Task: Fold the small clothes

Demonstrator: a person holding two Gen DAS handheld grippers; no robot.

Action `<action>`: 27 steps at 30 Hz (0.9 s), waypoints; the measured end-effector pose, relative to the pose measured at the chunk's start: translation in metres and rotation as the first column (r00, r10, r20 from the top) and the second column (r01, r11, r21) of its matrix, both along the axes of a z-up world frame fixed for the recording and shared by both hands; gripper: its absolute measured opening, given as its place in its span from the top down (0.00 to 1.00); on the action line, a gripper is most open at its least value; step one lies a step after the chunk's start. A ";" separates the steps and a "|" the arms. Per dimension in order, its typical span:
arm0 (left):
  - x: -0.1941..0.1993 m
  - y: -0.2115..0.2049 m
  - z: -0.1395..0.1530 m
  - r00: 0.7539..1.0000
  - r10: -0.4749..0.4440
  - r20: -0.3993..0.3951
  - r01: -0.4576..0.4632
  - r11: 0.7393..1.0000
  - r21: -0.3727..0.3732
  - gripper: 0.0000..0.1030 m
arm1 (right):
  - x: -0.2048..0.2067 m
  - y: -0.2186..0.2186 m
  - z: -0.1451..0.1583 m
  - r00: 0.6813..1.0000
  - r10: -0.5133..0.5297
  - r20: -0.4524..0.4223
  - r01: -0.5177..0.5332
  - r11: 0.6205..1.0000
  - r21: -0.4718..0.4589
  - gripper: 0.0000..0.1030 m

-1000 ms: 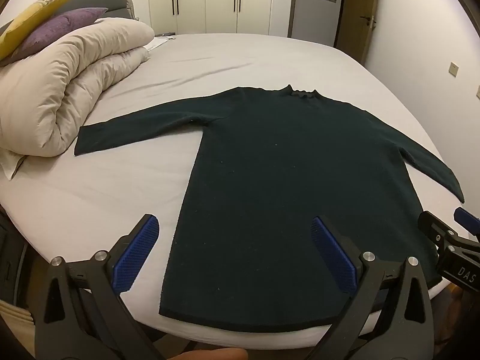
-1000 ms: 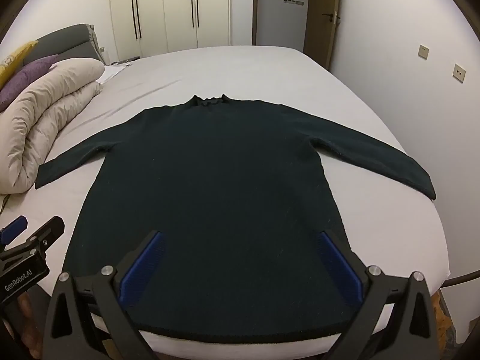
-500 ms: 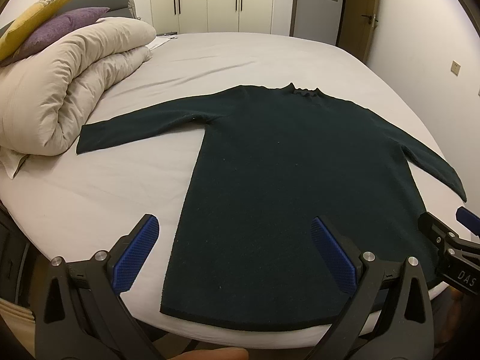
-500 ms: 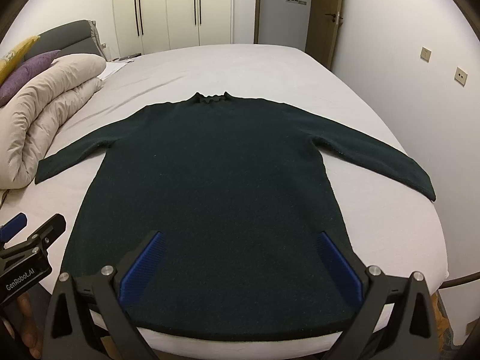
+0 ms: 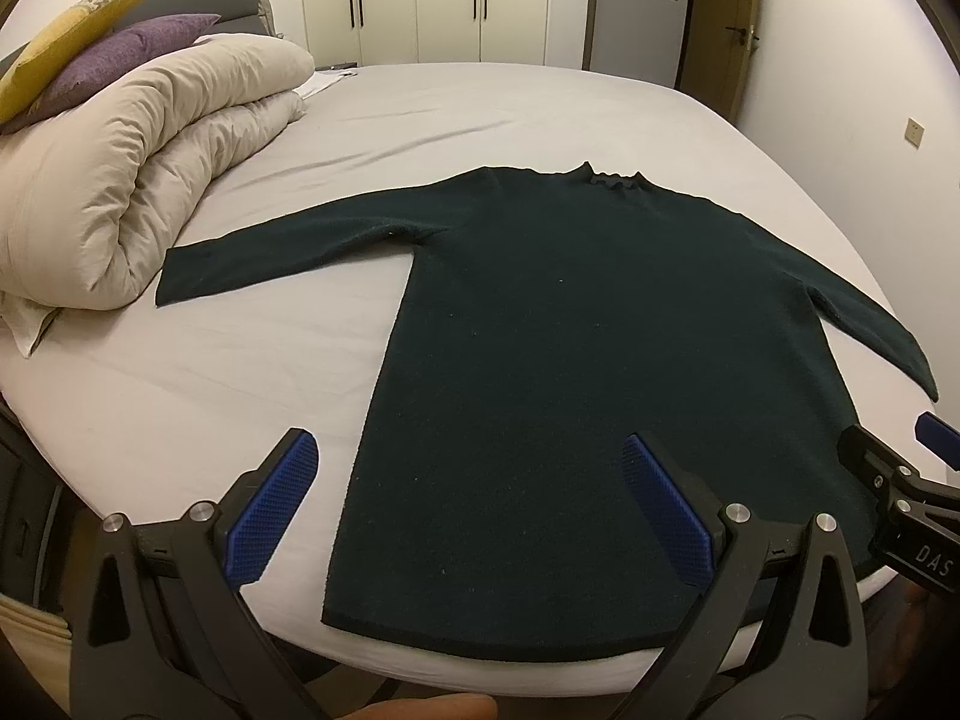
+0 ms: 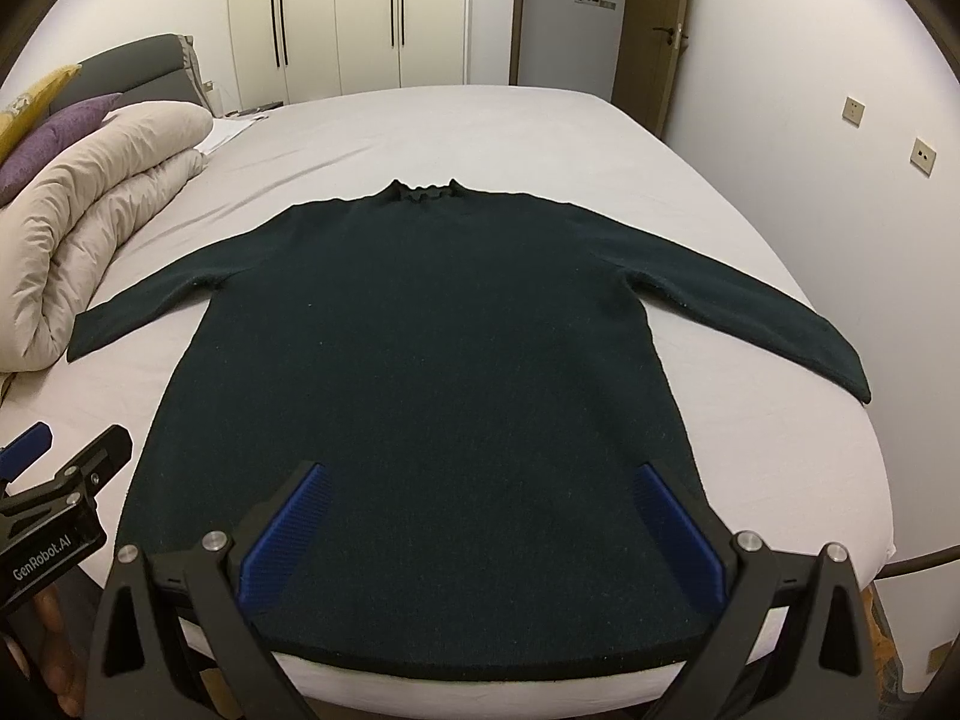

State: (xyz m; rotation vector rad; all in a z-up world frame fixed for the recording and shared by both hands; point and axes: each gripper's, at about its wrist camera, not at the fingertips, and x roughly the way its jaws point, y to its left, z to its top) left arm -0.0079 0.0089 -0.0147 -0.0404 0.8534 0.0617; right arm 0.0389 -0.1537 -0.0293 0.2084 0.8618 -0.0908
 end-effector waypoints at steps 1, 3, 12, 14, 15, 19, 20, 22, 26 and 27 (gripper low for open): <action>0.000 0.000 0.000 1.000 0.001 0.000 -0.001 1.000 0.000 0.00 | 0.000 0.001 0.000 1.000 0.000 -0.001 0.000 1.000 -0.001 0.00; -0.001 0.000 0.000 1.000 0.004 -0.001 -0.004 1.000 0.003 0.00 | 0.000 0.000 0.000 1.000 0.002 -0.002 -0.002 1.000 -0.001 0.00; 0.002 0.003 -0.002 1.000 0.016 -0.015 -0.016 1.000 0.002 0.00 | 0.001 0.004 -0.002 1.000 0.006 -0.007 -0.006 1.000 -0.010 0.00; 0.003 0.003 -0.003 1.000 0.018 -0.017 -0.018 1.000 0.002 0.00 | 0.001 0.004 -0.003 1.000 0.008 -0.010 -0.008 1.000 -0.012 0.00; 0.003 0.004 -0.004 1.000 0.019 -0.019 -0.019 1.000 0.002 0.00 | 0.001 0.005 -0.003 1.000 0.008 -0.011 -0.009 1.000 -0.012 0.00; 0.004 0.004 -0.005 0.999 0.022 -0.024 -0.022 1.000 0.004 0.00 | 0.001 0.005 -0.004 1.000 0.010 -0.013 -0.010 1.000 -0.013 0.00; 0.005 0.004 -0.005 0.999 0.023 -0.025 -0.023 1.000 0.004 0.00 | 0.001 0.005 -0.004 1.000 0.010 -0.013 -0.010 1.000 -0.013 0.00; 0.005 0.004 -0.006 0.999 0.024 -0.028 -0.024 1.000 0.005 0.00 | 0.001 0.006 -0.005 1.000 0.009 -0.015 -0.009 1.000 -0.013 0.00; 0.007 0.004 -0.008 0.999 0.032 -0.037 -0.032 0.999 0.016 0.00 | 0.001 0.007 -0.006 1.000 0.011 -0.019 -0.011 1.000 -0.014 0.00; 0.007 0.004 -0.009 0.999 0.034 -0.038 -0.033 0.999 0.019 0.00 | 0.000 0.007 -0.006 1.000 0.012 -0.020 -0.012 1.000 -0.014 0.00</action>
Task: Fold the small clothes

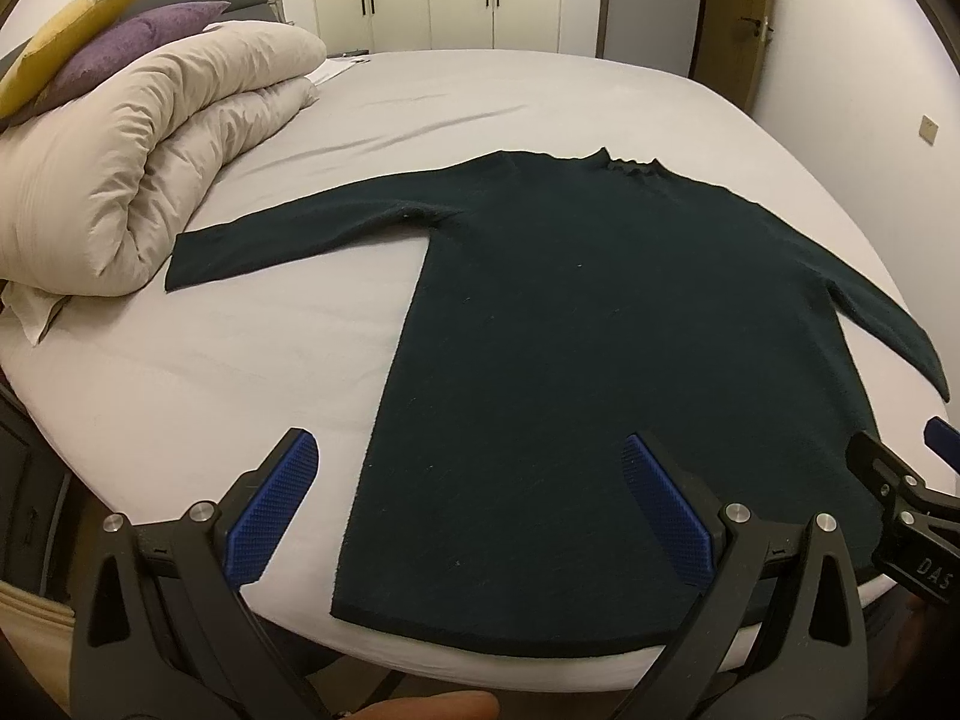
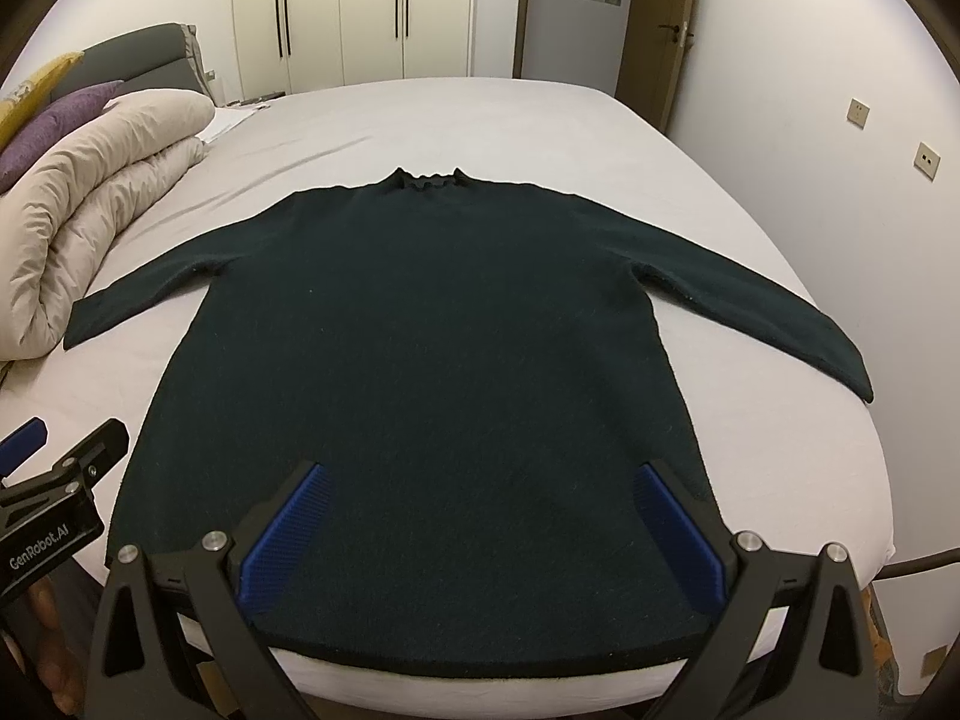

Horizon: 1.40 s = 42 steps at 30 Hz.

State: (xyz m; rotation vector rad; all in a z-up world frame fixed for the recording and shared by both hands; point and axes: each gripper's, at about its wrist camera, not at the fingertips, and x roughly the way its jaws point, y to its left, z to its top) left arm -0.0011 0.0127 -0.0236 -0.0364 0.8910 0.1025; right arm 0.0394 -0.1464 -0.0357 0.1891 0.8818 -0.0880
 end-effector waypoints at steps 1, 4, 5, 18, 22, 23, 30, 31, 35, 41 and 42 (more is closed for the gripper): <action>0.000 0.000 -0.001 1.000 0.001 -0.001 -0.001 1.000 0.001 0.00 | 0.001 -0.001 -0.001 1.000 0.000 -0.002 0.000 1.000 0.000 0.00; 0.000 0.001 -0.002 1.000 0.011 -0.005 -0.011 1.000 0.013 0.00 | 0.001 0.000 -0.003 1.000 0.000 -0.006 0.000 1.000 0.000 0.00; 0.000 0.002 -0.003 1.000 0.015 -0.007 -0.015 1.000 0.018 0.00 | 0.001 0.001 -0.003 1.000 -0.001 -0.007 0.001 1.000 -0.001 0.00; 0.000 0.006 -0.008 0.999 0.044 -0.026 -0.043 0.998 0.035 0.00 | 0.003 0.005 -0.006 1.000 0.006 -0.022 -0.006 1.000 -0.015 0.00; 0.002 0.008 -0.009 0.998 0.047 -0.031 -0.046 0.998 0.037 0.00 | 0.004 0.006 -0.007 1.000 0.007 -0.026 -0.007 1.000 -0.018 0.00; 0.002 0.008 -0.009 0.998 0.048 -0.032 -0.047 0.998 0.038 0.00 | 0.005 0.006 -0.007 1.000 0.007 -0.027 -0.008 1.000 -0.018 0.00; 0.006 0.010 -0.013 0.998 0.052 -0.046 -0.050 0.998 0.037 0.00 | 0.004 0.008 -0.009 0.999 0.012 -0.032 -0.012 1.000 -0.018 0.00; 0.006 0.010 -0.013 0.998 0.051 -0.047 -0.050 0.998 0.035 0.00 | 0.005 0.008 -0.010 0.999 0.013 -0.032 -0.013 1.000 -0.017 0.00; 0.009 0.015 -0.017 0.997 0.049 -0.054 -0.048 0.999 0.022 0.00 | 0.010 0.009 -0.011 0.999 0.018 -0.037 -0.019 1.000 -0.015 0.00; 0.016 0.024 -0.025 0.996 0.054 -0.066 -0.054 0.999 0.002 0.00 | 0.019 0.013 -0.015 0.999 0.027 -0.045 -0.028 0.999 -0.020 0.00; 0.017 0.027 -0.027 0.996 0.052 -0.068 -0.053 0.999 -0.004 0.00 | 0.020 0.014 -0.016 0.999 0.028 -0.047 -0.029 0.999 -0.022 0.00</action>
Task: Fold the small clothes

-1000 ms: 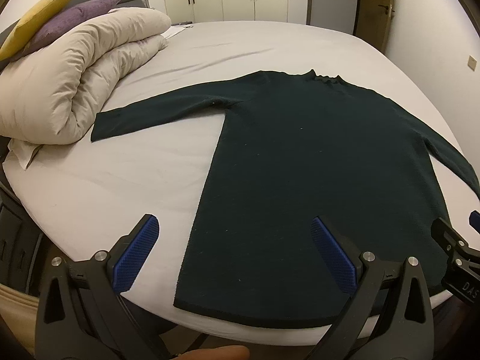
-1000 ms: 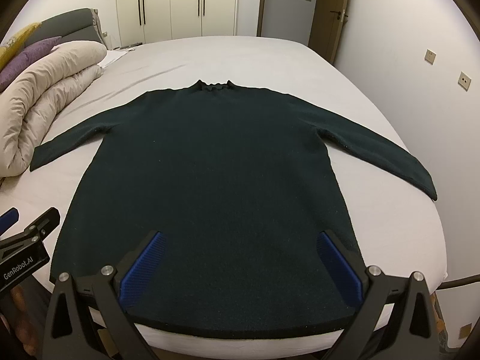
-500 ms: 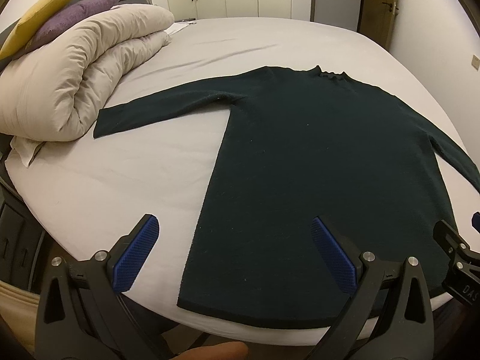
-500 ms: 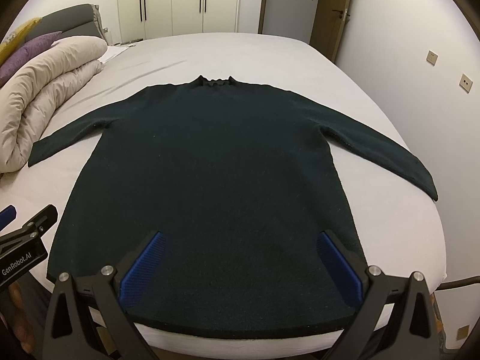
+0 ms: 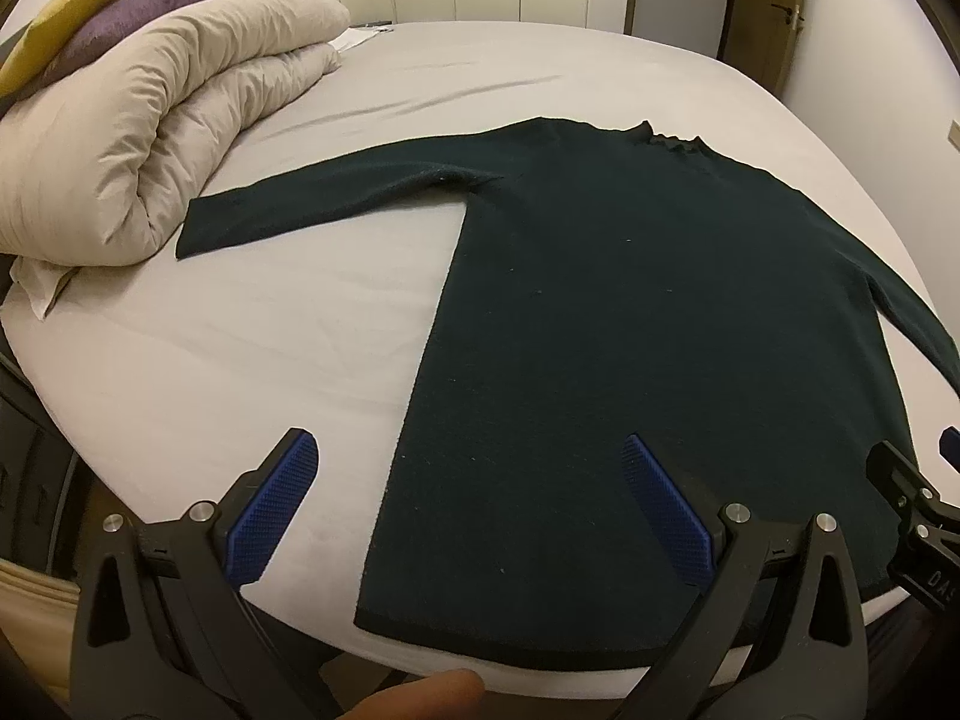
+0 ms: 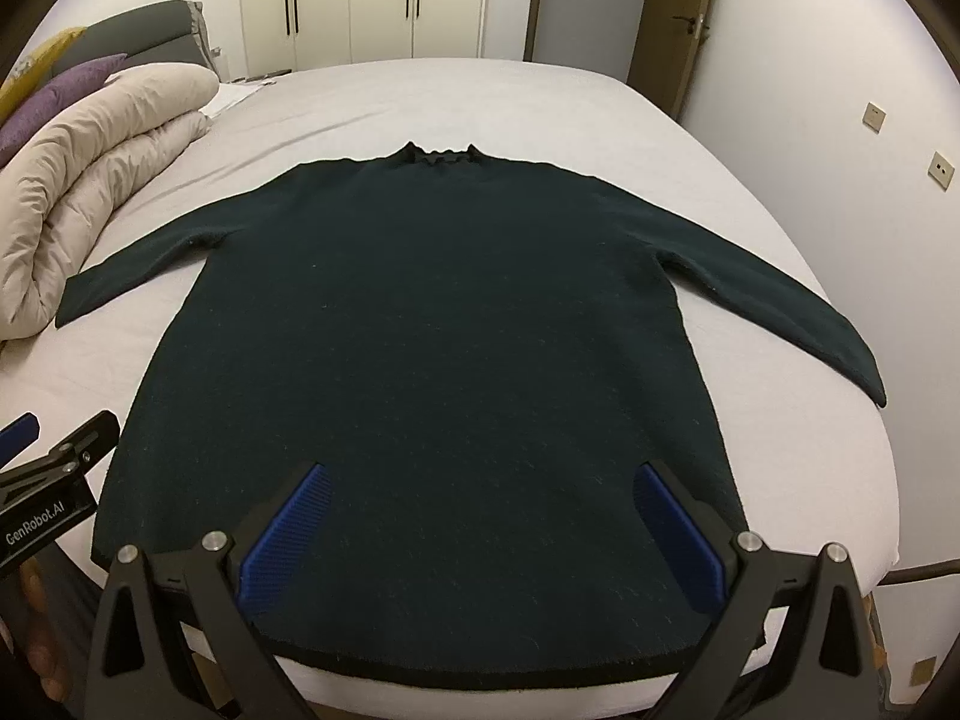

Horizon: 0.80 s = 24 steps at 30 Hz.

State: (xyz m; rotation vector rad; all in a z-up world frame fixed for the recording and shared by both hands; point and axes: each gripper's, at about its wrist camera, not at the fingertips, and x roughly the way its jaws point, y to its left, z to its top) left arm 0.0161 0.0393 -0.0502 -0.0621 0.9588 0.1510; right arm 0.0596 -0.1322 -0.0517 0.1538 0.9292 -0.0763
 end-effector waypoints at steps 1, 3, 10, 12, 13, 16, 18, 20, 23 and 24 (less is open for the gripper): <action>0.002 0.003 -0.002 1.000 -0.001 -0.002 0.001 1.000 -0.008 0.00 | 0.002 0.001 -0.001 1.000 0.001 -0.002 -0.001 1.000 -0.001 0.00; 0.006 0.010 -0.005 1.000 -0.001 -0.008 0.001 0.999 -0.035 0.00 | 0.006 0.003 -0.002 1.000 0.006 -0.006 -0.006 1.000 -0.001 0.00; 0.025 0.062 -0.021 1.000 0.001 -0.022 -0.008 0.948 -0.317 0.00 | 0.025 0.009 0.000 0.997 0.071 0.040 -0.074 0.993 0.087 0.00; 0.033 0.086 -0.026 1.000 0.003 0.008 0.001 0.898 -0.439 0.00 | 0.031 0.012 0.005 0.991 0.105 0.086 -0.117 0.983 0.144 0.00; 0.036 0.097 -0.028 0.999 0.008 0.031 0.008 0.875 -0.484 0.00 | 0.035 0.013 0.008 0.986 0.120 0.115 -0.139 0.975 0.172 0.00; 0.046 0.135 -0.029 0.993 0.067 0.098 0.001 0.823 -0.568 0.00 | 0.046 0.018 0.015 0.973 0.148 0.178 -0.189 0.953 0.236 0.00; 0.062 0.165 -0.035 0.994 0.097 0.049 -0.045 0.780 -0.625 0.00 | 0.058 0.022 0.016 0.966 0.158 0.204 -0.211 0.939 0.273 0.00; 0.082 0.210 -0.052 0.986 0.165 -0.020 -0.122 0.640 -0.758 0.00 | 0.069 0.024 0.018 0.963 0.168 0.213 -0.231 0.920 0.318 0.00; 0.097 0.279 -0.069 0.933 0.360 -0.025 -0.208 0.479 -0.853 0.00 | 0.080 0.027 0.017 0.962 0.163 0.220 -0.238 0.894 0.379 0.00; 0.100 0.297 -0.074 0.913 0.408 -0.020 -0.218 0.445 -0.868 0.00 | 0.084 0.027 0.016 0.962 0.160 0.222 -0.239 0.886 0.397 0.01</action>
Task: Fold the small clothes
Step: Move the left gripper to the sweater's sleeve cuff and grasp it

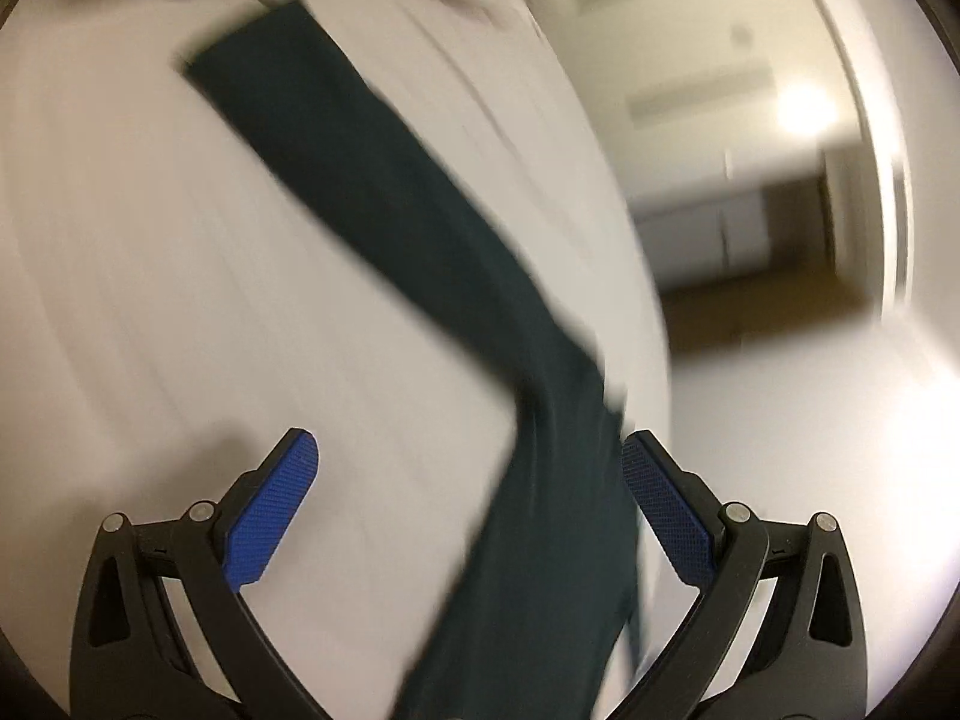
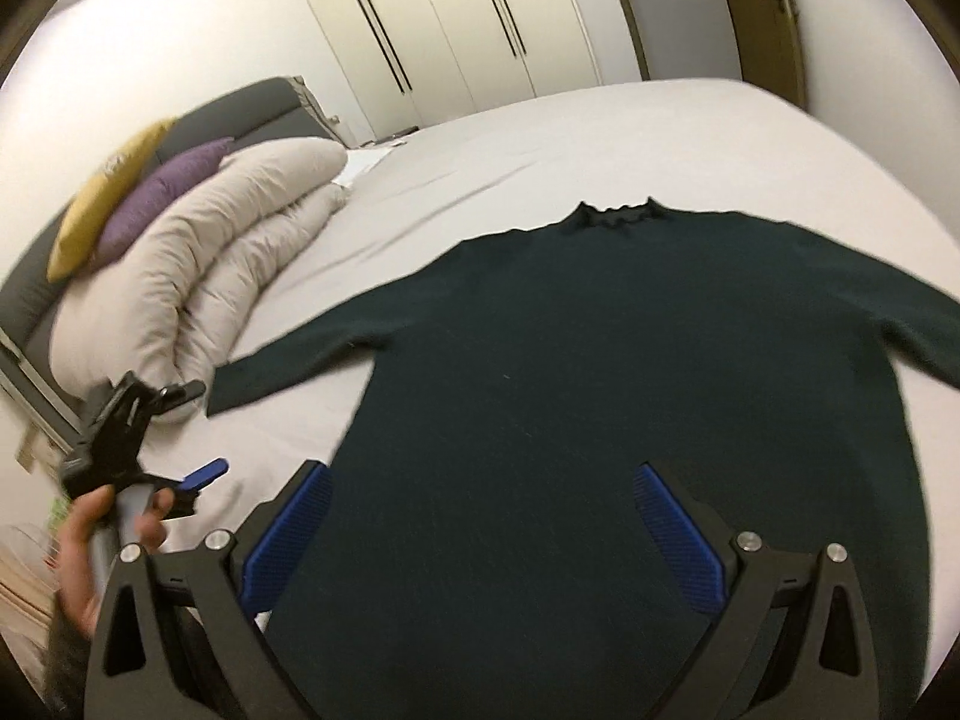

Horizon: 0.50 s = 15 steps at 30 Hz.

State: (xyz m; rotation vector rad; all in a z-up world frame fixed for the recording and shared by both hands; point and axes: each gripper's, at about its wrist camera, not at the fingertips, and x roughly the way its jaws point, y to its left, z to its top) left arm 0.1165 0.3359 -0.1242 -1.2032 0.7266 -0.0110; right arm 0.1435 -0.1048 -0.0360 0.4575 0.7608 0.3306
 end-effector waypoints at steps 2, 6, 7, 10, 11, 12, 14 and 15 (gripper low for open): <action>0.009 0.034 -0.014 0.994 0.106 0.017 -0.104 0.990 -0.091 0.00 | 0.007 0.001 -0.004 1.000 0.002 -0.013 -0.002 1.000 0.021 0.01; 0.026 0.067 -0.048 0.980 0.189 -0.058 -0.197 0.955 -0.223 0.00 | 0.020 0.001 -0.016 0.998 0.009 -0.067 -0.004 0.998 0.064 0.02; 0.026 0.072 -0.053 0.974 0.220 -0.061 -0.228 0.940 -0.252 0.00 | 0.022 0.001 -0.020 0.997 0.009 -0.080 -0.003 0.997 0.075 0.02; 0.037 0.077 -0.055 0.964 0.261 -0.044 -0.263 0.928 -0.263 0.00 | 0.029 0.001 -0.028 0.995 0.007 -0.100 0.002 0.996 0.091 0.02; 0.041 0.078 -0.055 0.963 0.265 -0.039 -0.266 0.927 -0.264 0.00 | 0.030 0.001 -0.030 0.995 0.010 -0.101 0.000 0.996 0.094 0.02; 0.047 0.079 -0.057 0.962 0.273 -0.025 -0.270 0.925 -0.268 0.00 | 0.032 0.002 -0.032 0.995 0.014 -0.102 -0.004 0.995 0.098 0.03; 0.047 0.075 -0.065 0.959 0.283 0.003 -0.270 0.918 -0.290 0.00 | 0.034 0.001 -0.034 0.994 0.022 -0.103 -0.012 0.995 0.101 0.04; 0.047 0.075 -0.067 0.953 0.301 0.027 -0.279 0.911 -0.304 0.00 | 0.035 0.001 -0.035 0.994 0.025 -0.103 -0.014 0.994 0.106 0.04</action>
